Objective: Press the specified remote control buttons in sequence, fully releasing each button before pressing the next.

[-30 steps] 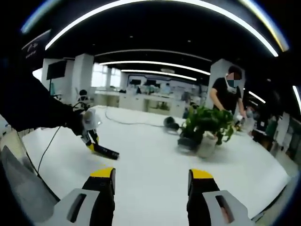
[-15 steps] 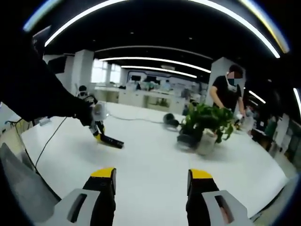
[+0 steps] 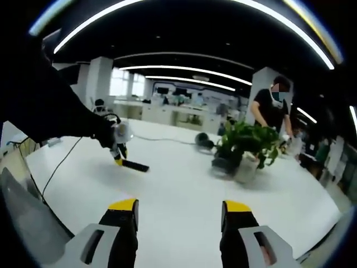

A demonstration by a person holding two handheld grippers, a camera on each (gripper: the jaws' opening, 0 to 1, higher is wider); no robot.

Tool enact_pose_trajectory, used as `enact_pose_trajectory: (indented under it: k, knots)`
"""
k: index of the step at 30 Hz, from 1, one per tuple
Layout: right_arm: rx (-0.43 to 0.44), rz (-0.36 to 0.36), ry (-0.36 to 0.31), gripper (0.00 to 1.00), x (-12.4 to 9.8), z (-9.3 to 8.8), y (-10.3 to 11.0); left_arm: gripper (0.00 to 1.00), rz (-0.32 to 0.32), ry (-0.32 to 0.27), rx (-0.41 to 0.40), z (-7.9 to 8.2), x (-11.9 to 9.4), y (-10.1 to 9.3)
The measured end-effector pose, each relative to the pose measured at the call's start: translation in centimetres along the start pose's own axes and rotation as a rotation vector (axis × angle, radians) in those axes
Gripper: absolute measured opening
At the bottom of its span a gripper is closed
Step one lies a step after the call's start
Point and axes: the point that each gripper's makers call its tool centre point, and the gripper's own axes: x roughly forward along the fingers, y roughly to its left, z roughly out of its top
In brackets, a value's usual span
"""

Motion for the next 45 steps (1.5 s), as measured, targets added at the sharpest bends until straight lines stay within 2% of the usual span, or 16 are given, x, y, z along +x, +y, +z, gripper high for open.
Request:
enact_pose_trajectory:
  k: [4,6,9,13,14,15,18,19,22,25,26,29,35,38,40,45]
  knots:
    - [0.0,-0.001,-0.012,0.58,-0.1,0.2,-0.1,0.38,-0.005,0.014,-0.069,-0.8,-0.4,-0.2]
    - [0.002,-0.001,-0.017,0.58,-0.2,0.3,-0.1,0.38,-0.006,-0.004,-0.099,-0.9,-0.9,-0.5]
    - [0.0,0.003,-0.031,0.6,-0.3,0.6,0.0,0.51,-0.017,-0.102,-0.216,0.0,-2.1,-1.2]
    - [0.007,0.005,-0.044,0.61,-0.5,0.9,0.0,0.6,0.02,-0.281,-0.358,1.4,-4.6,-1.9]
    - [0.011,0.005,-0.049,0.62,-0.5,1.0,0.0,0.62,0.03,-0.297,-0.37,1.5,-4.9,-1.9]
    - [0.019,0.007,-0.054,0.63,-0.5,1.1,0.0,0.64,0.063,-0.354,-0.387,1.8,-5.7,-2.0]
    - [0.036,0.012,-0.063,0.64,-0.6,1.2,-0.1,0.7,0.138,-0.426,-0.437,1.5,-7.6,-2.5]
    - [0.043,0.016,-0.064,0.66,-0.6,1.2,-0.1,0.71,0.17,-0.473,-0.467,1.6,-8.5,-2.7]
    - [0.049,0.015,-0.077,0.67,-0.7,1.4,-0.1,0.71,0.177,-0.499,-0.5,1.1,-10.1,-4.3]
    - [0.052,0.014,-0.09,0.69,-0.8,1.6,-0.2,0.76,0.194,-0.582,-0.58,0.9,-12.1,-5.9]
    - [0.054,0.014,-0.097,0.69,-0.8,1.6,-0.2,0.77,0.195,-0.591,-0.592,0.9,-12.4,-6.1]
    - [0.064,0.019,-0.104,0.7,-0.8,1.7,-0.3,0.81,0.241,-0.68,-0.656,0.6,-14.6,-7.6]
    - [0.086,0.029,-0.118,0.71,-0.9,1.9,-0.3,0.89,0.295,-0.719,-0.721,-1.3,-16.7,-10.9]
    - [0.096,0.028,-0.131,0.71,-1.0,2.1,-0.4,0.92,0.355,-0.744,-0.757,-2.2,-18.5,-12.4]
    - [0.104,0.027,-0.138,0.72,-1.1,2.1,-0.5,0.94,0.393,-0.786,-0.786,-2.2,-19.8,-13.4]
    - [0.12,0.026,-0.159,0.74,-1.3,2.5,-0.7,0.95,0.451,-0.802,-0.802,-2.1,-21.8,-16.2]
